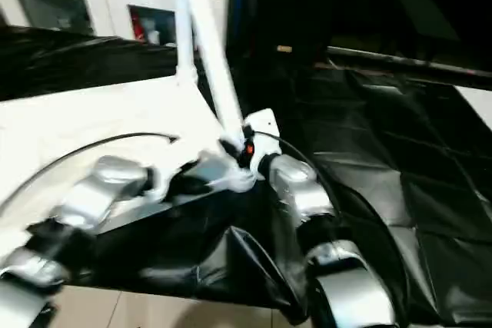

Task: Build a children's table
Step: Insert table leg to table base

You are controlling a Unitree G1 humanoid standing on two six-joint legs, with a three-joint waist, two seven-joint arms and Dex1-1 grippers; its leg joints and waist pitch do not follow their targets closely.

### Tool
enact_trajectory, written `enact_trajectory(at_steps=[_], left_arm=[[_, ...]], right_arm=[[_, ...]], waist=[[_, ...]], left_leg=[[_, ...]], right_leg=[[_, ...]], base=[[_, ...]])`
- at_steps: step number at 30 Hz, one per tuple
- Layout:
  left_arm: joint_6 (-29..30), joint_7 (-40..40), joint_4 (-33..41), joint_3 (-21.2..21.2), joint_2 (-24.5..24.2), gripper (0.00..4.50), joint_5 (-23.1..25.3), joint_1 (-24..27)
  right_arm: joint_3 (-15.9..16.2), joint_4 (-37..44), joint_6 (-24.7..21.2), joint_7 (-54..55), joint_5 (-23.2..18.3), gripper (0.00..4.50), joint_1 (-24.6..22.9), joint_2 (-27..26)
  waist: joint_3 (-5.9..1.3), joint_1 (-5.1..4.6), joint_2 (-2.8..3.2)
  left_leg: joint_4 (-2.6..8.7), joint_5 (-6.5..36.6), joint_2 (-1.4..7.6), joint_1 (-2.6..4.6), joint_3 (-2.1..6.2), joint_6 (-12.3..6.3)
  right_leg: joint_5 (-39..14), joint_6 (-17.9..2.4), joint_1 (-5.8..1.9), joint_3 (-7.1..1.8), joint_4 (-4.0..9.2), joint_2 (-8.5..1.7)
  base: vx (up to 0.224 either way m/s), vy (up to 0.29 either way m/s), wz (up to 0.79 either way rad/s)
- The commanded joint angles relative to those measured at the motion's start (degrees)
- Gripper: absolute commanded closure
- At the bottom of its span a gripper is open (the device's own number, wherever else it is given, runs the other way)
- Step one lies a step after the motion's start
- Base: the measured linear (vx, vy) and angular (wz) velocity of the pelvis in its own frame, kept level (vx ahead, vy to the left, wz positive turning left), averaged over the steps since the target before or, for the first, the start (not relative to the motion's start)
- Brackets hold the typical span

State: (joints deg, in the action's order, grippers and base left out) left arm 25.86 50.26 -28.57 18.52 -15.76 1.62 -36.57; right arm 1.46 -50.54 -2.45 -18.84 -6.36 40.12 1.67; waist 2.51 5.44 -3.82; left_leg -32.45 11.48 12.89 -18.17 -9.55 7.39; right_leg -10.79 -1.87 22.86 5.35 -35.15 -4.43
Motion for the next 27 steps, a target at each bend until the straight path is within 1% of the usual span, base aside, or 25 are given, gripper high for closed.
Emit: enact_trajectory(at_steps=[1,2,3,4,5,6,7,8,10,11,13,14,15,16,17,18,19,20,21,22,23,24,25,26,27], left_arm=[[0.87,-6.06,-1.23,-2.56,1.76,4.50,1.42,-4.48],[0.52,-7.09,-2.25,-2.65,2.29,4.50,1.71,-5.05],[-0.64,-8.21,-4.08,-2.35,2.51,4.50,2.52,-6.10],[-1.20,-8.38,-4.71,-2.17,2.44,4.50,2.82,-6.44],[-1.74,-8.85,-5.42,-2.35,2.39,4.50,2.93,-6.84],[-2.49,-9.31,-6.01,-2.33,2.13,4.50,3.17,-7.19],[-3.46,-9.42,-6.46,-2.06,1.75,4.50,3.61,-7.43],[-4.62,-9.39,-6.66,-1.77,1.25,4.50,4.04,-7.48],[-7.97,-7.63,-6.05,-1.66,0.54,4.50,3.47,-6.84],[-8.46,-7.23,-5.69,-1.82,0.29,4.50,3.25,-6.53],[-12.43,-4.05,-4.79,-1.06,-0.77,4.50,2.96,-5.57],[-13.35,-2.88,-3.96,-0.97,-1.43,4.50,2.74,-4.93],[-14.09,-2.12,-3.60,-0.96,-1.82,4.50,2.55,-4.58],[-16.36,-0.43,-2.64,-0.98,-2.35,4.50,1.91,-3.92],[-15.46,2.14,-0.07,-2.31,-2.70,4.50,-0.63,-3.03],[-14.86,4.00,1.56,-3.28,-2.88,4.50,-2.48,-2.49],[-14.18,4.47,2.39,-3.87,-3.02,4.05,-3.33,-2.36],[-13.27,5.09,3.51,-4.65,-3.21,3.93,-4.45,-2.20],[-10.69,6.48,5.59,-6.33,-3.56,3.90,-7.15,-1.98],[-8.46,7.94,7.35,-7.75,-4.01,3.90,-9.63,-1.87],[-6.62,9.16,8.71,-9.35,-4.32,3.80,-12.15,-1.86],[-3.22,10.46,10.43,-12.07,-4.42,3.64,-16.19,-2.23],[-2.22,10.84,10.84,-12.82,-4.45,3.48,-17.33,-2.40],[-0.97,11.50,11.23,-13.92,-4.56,3.48,-18.91,-2.75],[-0.66,9.69,9.69,-16.49,-3.62,3.43,-20.35,-4.46]], right_arm=[[-2.75,-9.83,-1.83,8.95,1.69,2.59,-3.18,-0.25],[-3.36,-10.19,-0.80,10.09,1.32,2.59,-2.92,-0.74],[-3.23,-11.12,0.15,10.81,1.10,2.59,-2.28,-1.24],[-3.17,-11.39,0.33,10.91,1.00,2.59,-2.10,-1.43],[-3.42,-11.40,0.53,10.63,0.54,2.59,-2.01,-1.69],[-3.56,-11.10,1.09,9.66,0.09,2.59,-1.95,-1.95],[-3.62,-10.81,1.72,8.77,-0.19,2.59,-1.87,-2.13],[-4.02,-10.22,2.57,7.50,-0.89,2.59,-1.80,-2.34],[-5.36,-7.65,4.31,3.73,-3.08,2.59,-1.75,-2.58],[-6.14,-6.40,5.10,2.49,-4.05,2.59,-1.59,-2.59],[-7.67,-4.01,6.17,-0.42,-6.31,2.59,-1.47,-2.33],[-8.34,-2.27,6.55,-2.11,-7.60,2.59,-1.67,-1.88],[-8.80,-1.24,6.90,-3.24,-8.38,2.59,-1.80,-1.60],[-9.06,0.66,6.97,-4.65,-9.25,2.59,-2.27,-1.13],[-9.55,4.31,6.28,-6.59,-10.82,2.59,-3.21,-0.32],[-9.88,6.59,5.85,-7.86,-11.85,2.59,-3.77,0.20],[-9.91,7.92,5.67,-8.61,-12.25,2.59,-4.16,0.56],[-9.94,9.70,5.43,-9.61,-12.80,2.59,-4.68,1.03],[-9.98,12.76,4.19,-11.47,-13.86,2.59,-5.61,1.81],[-9.86,15.19,3.07,-12.97,-14.65,2.59,-6.38,2.47],[-9.65,17.30,2.13,-14.35,-15.19,2.59,-7.11,3.07],[-8.96,20.39,-0.12,-16.44,-16.08,2.59,-8.36,4.07],[-8.72,21.22,-0.76,-17.04,-16.29,2.59,-8.72,4.37],[-8.21,22.92,-1.66,-18.05,-16.51,2.59,-9.53,4.89],[-7.02,26.24,-4.04,-19.74,-17.30,2.59,-11.21,5.75]], waist=[[-2.94,-0.25,1.52],[-3.01,-0.15,1.32],[-2.99,-0.14,1.44],[-2.91,-0.26,1.46],[-3.00,-0.29,1.52],[-3.11,-0.22,1.55],[-3.10,-0.23,1.75],[-3.17,-0.27,1.58],[-3.28,-0.32,1.57],[-3.39,-0.39,1.66],[-3.51,-0.56,1.51],[-3.57,-0.55,1.81],[-3.56,-0.68,1.71],[-3.58,-0.62,1.77],[-3.63,-0.64,1.64],[-3.66,-0.43,1.93],[-3.73,-0.48,1.85],[-4.07,-0.26,1.99],[-4.37,-0.19,1.92],[-4.47,0.01,2.30],[-4.46,0.03,2.85],[-3.94,-0.27,2.28],[-3.92,-0.24,2.22],[-3.77,-0.28,2.65],[-3.59,-0.37,3.25]], left_leg=[[3.68,12.69,0.14,0.34,-0.71,1.84],[3.63,12.90,0.06,0.24,-0.81,1.49],[3.76,12.66,0.07,-0.28,-0.65,1.12],[3.86,12.68,0.01,-0.60,-0.55,0.94],[3.92,13.08,0.08,-0.70,-0.41,0.77],[3.82,12.78,0.10,-0.65,-0.45,0.70],[3.87,12.27,0.17,-0.84,-0.36,0.58],[3.83,11.89,0.22,-0.92,-0.39,0.36],[3.78,10.97,0.22,-1.23,-0.36,-0.41],[3.66,9.75,0.27,-1.30,-0.38,-0.75],[3.54,7.99,0.31,-1.54,-0.38,-1.31],[3.42,6.75,0.28,-1.62,-0.39,-1.92],[3.32,5.86,0.32,-1.64,-0.49,-2.34],[3.30,5.39,0.35,-1.59,-0.47,-2.46],[3.15,4.05,0.33,-1.61,-0.60,-2.96],[3.01,2.37,0.37,-1.62,-0.62,-3.56],[2.94,1.51,0.34,-1.67,-0.64,-3.85],[2.56,-1.14,0.23,-1.61,-0.68,-4.65],[2.10,-4.45,-0.16,-1.69,-0.81,-5.67],[1.91,-5.76,-0.15,-1.68,-0.80,-6.37],[1.70,-6.60,-0.18,-1.68,-0.80,-6.85],[1.85,-4.56,-0.38,-2.19,-0.94,-7.59],[1.86,-3.29,-0.39,-2.15,-0.96,-7.49],[2.03,-0.60,-0.23,-2.10,-0.88,-6.95],[2.14,1.24,-0.27,-2.05,-0.86,-6.08]], right_leg=[[-15.50,-8.32,-1.74,-3.38,4.90,-3.27],[-14.09,-8.75,-1.80,-3.44,4.75,-3.17],[-13.45,-8.57,-2.22,-3.39,4.55,-3.19],[-14.00,-8.12,-2.36,-3.32,4.61,-3.16],[-15.23,-7.24,-2.50,-3.18,4.77,-3.19],[-15.05,-7.09,-2.46,-3.21,4.80,-3.29],[-13.90,-7.27,-2.54,-3.28,4.62,-3.33],[-12.88,-7.48,-2.65,-3.25,4.55,-3.33],[-10.68,-7.98,-2.93,-3.29,4.32,-3.34],[-8.84,-8.48,-2.99,-3.31,4.05,-3.35],[-6.16,-9.49,-3.29,-3.29,3.69,-3.34],[-4.16,-10.24,-3.36,-3.32,3.48,-3.39],[-2.53,-11.13,-3.36,-3.37,3.28,-3.36],[-1.89,-11.56,-3.38,-3.33,3.15,-3.35],[0.04,-12.20,-3.53,-3.42,2.92,-3.32],[2.33,-12.80,-3.53,-3.45,2.60,-3.37],[3.76,-13.22,-3.64,-3.45,2.41,-3.28],[7.90,-14.06,-3.70,-3.47,1.90,-3.11],[14.25,-15.67,-3.76,-3.60,1.14,-2.84],[16.67,-16.44,-3.47,-3.49,0.98,-2.77],[18.77,-17.02,-3.27,-3.43,0.79,-2.58],[17.54,-17.55,-3.46,-3.26,1.11,-2.42],[15.80,-17.54,-3.54,-3.29,1.26,-2.56],[11.73,-17.20,-3.46,-3.26,1.60,-2.78],[8.70,-16.50,-3.47,-3.25,2.01,-2.64]], base=[[0.000,0.000,0.00],[0.000,0.000,0.00],[0.000,0.000,0.00],[0.000,0.000,0.00],[0.000,0.000,0.00],[0.000,0.000,0.00],[0.000,0.000,0.00],[0.000,0.000,0.00],[0.000,0.000,0.00],[0.000,0.000,0.00],[0.000,0.000,0.00],[0.000,0.000,0.00],[0.000,0.000,0.00],[0.000,0.000,0.00],[0.000,0.000,0.00],[0.000,0.000,0.00],[0.000,0.000,0.00],[0.000,0.000,0.00],[0.000,0.000,0.00],[0.000,0.000,0.00],[0.000,0.000,0.00],[0.000,0.000,0.00],[0.000,0.000,0.00],[0.000,0.000,0.00],[0.000,0.000,0.00]])
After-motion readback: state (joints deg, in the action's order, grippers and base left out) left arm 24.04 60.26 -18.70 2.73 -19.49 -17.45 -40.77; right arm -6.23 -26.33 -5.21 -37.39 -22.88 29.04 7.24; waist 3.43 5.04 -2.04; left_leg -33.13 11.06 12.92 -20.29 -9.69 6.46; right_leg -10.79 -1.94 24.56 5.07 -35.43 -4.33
